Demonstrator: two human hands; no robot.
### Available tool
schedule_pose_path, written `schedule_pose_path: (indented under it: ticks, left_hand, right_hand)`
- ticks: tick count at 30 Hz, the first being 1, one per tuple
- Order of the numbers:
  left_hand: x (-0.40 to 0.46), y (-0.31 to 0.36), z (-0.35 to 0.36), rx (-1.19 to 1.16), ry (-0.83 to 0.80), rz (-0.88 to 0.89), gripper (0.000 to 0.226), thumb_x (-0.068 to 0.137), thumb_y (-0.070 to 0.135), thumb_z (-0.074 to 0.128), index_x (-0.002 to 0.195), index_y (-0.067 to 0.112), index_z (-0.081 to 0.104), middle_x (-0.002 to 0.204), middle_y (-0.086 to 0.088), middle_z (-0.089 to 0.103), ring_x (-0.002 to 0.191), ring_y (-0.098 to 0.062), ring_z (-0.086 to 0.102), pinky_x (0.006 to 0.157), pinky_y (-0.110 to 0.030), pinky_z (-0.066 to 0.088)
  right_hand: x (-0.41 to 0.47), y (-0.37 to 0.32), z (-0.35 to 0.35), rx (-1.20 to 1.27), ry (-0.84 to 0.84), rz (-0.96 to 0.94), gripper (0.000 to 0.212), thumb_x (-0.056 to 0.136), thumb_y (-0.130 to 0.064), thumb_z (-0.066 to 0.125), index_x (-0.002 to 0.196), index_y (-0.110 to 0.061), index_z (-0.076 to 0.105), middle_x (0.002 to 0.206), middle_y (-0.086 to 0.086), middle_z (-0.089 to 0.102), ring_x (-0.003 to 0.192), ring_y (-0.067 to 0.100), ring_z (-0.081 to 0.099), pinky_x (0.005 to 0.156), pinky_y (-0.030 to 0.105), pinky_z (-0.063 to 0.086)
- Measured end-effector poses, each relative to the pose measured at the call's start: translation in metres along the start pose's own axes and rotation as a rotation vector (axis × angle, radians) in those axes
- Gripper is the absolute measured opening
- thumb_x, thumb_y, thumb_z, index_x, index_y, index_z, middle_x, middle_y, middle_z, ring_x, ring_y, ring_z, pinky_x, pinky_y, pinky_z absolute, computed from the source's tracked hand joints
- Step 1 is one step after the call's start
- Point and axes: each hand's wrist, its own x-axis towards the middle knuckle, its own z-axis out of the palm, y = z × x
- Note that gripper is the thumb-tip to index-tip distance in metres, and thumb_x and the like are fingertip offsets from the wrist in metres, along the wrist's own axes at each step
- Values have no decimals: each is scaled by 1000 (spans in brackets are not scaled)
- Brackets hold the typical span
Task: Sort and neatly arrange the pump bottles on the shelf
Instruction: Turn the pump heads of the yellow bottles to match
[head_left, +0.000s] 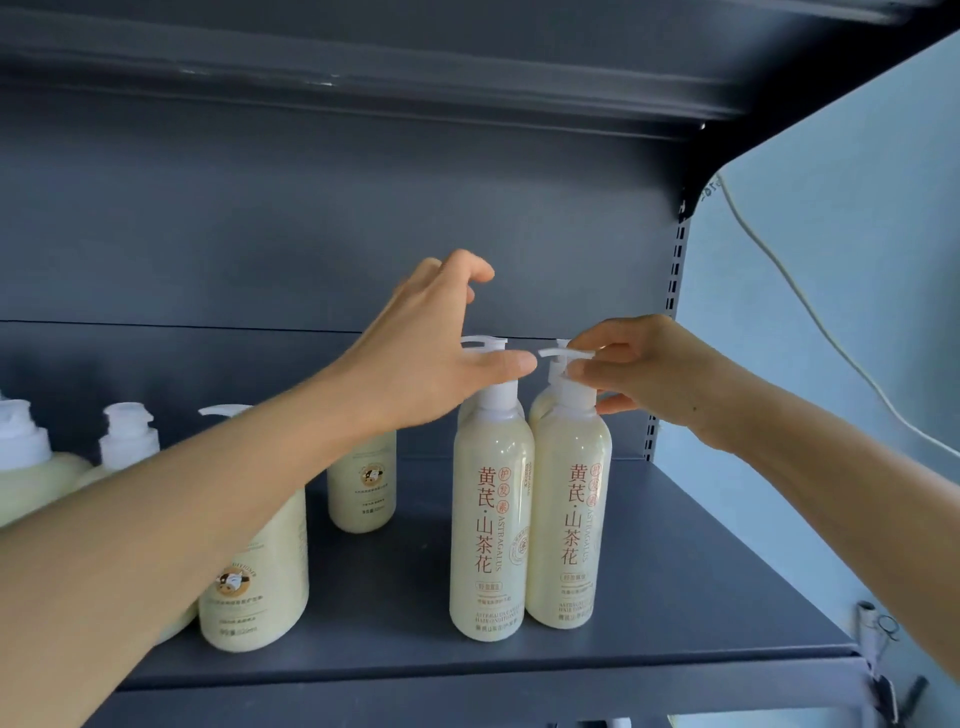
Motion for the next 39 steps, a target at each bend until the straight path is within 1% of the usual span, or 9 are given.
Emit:
schedule_pose_path:
  ticks: [2,4,7,10,12,14,19,35,39]
  left_hand:
    - [-14,-1,3,-30,41,-32,82,73,44,72,139,27,26,125,9,34,118,-6,35,89,-21,27]
    - [-30,-5,10,-67,81,-69,91,68,45,75,139,30,21,121,12,28,120,-6,33,91,-24,29]
    - [-60,-16,32,-94,60,-143,95,64,42,79,135,32,17,119,14,25,119,-5,34,96,-25,33]
    - [-85,-31,62,-158,-99,-280,95,63,41,82,131,32,16,123,12,29,118,-8,38,97,-24,37]
    - [-95,-38,80,-220,-191,-344,87,62,41,82,123,35,20,128,11,36,115,-8,45,94,-27,43]
    - [-100,-42,93,-249,-238,-373,80,63,39,82,117,35,23,128,12,41,110,-6,51,89,-25,46]
    - [-102,-49,109,-228,-250,-404,70,65,37,81,112,32,30,122,15,50,113,-8,54,94,-37,51]
    - [-95,-52,112,-227,-276,-368,68,71,31,79,116,31,27,126,13,48,119,-9,52,97,-29,49]
    - [-93,-55,108,-227,-328,-366,72,67,37,81,117,33,28,125,15,47,115,-4,51,94,-24,48]
  right_hand:
    - [-10,8,0,41,73,3,38,83,-23,70,118,-15,59,103,1,69,98,22,66,94,36,52]
    - [-23,19,1,-8,114,5,53,77,-28,75,124,-20,52,106,-4,64,103,15,62,91,32,49]
    - [-42,42,12,-93,60,71,70,68,-35,81,126,-24,45,108,-7,58,106,11,57,85,28,46]
    - [-50,66,33,-109,-33,145,67,59,-40,85,113,-28,47,105,-9,62,100,8,60,88,34,51]
    - [-53,77,47,-96,-65,172,63,58,-38,86,106,-29,46,102,-11,63,95,6,62,79,28,54]
    - [-55,83,60,-124,-57,171,62,61,-37,85,106,-25,44,102,-11,62,94,5,61,69,19,49]
    - [-56,92,74,-131,-19,158,58,66,-34,83,108,-23,44,104,-12,60,92,5,58,63,14,44]
    - [-57,91,72,-151,-26,137,57,70,-34,81,111,-27,42,102,-17,56,91,6,56,58,10,42]
    - [-56,91,65,-162,-133,163,59,70,-36,80,113,-30,40,104,-20,56,94,4,57,69,16,47]
